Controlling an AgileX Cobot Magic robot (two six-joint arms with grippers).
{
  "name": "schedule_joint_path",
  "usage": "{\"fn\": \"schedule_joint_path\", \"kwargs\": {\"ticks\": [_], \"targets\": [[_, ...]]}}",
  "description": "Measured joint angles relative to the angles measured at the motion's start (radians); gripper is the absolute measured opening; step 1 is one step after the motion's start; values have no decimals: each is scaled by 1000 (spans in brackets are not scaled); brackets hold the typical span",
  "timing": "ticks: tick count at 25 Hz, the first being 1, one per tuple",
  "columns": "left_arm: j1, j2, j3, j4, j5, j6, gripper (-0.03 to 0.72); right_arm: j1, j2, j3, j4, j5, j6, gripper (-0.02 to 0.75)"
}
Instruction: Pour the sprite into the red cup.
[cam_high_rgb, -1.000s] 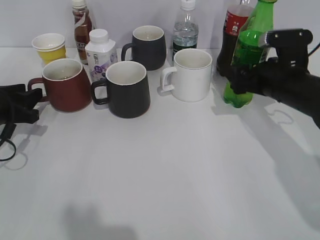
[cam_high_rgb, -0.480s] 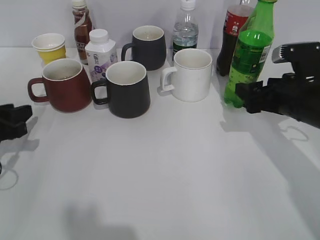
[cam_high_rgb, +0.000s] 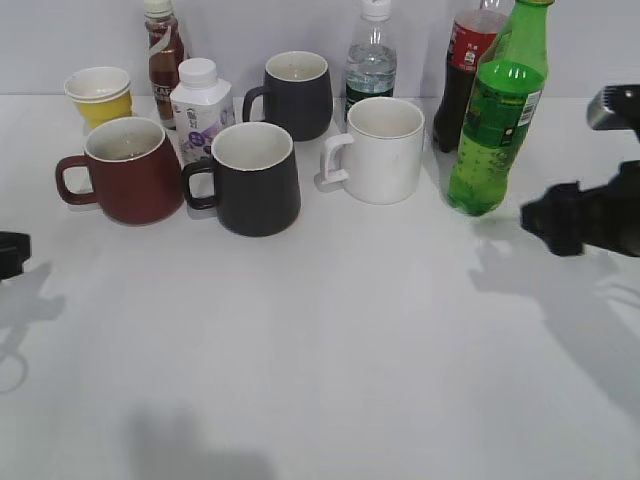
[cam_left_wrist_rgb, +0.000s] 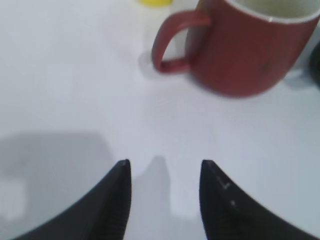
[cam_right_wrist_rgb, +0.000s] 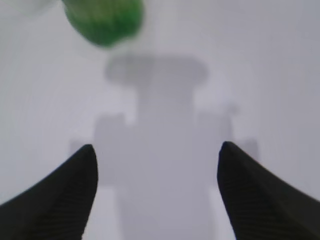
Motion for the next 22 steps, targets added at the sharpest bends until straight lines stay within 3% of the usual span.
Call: {"fn": "schedule_joint_path", "kwargs": {"ticks": [7, 11, 16, 22], "targets": [[-129, -233, -197, -42, 782, -1, 350, 1, -152, -126, 60, 574, -2, 542], [-174, -378, -297, -71, 1173, -1, 350, 1, -264, -175, 171, 850, -77, 529], [-179, -647, -313, -85, 1453, 131, 350, 1, -462, -176, 276, 1087, -202, 524], [-180, -1000, -275, -182, 1489, 232, 350, 1, -758, -148, 291, 1153, -220, 522]]}}
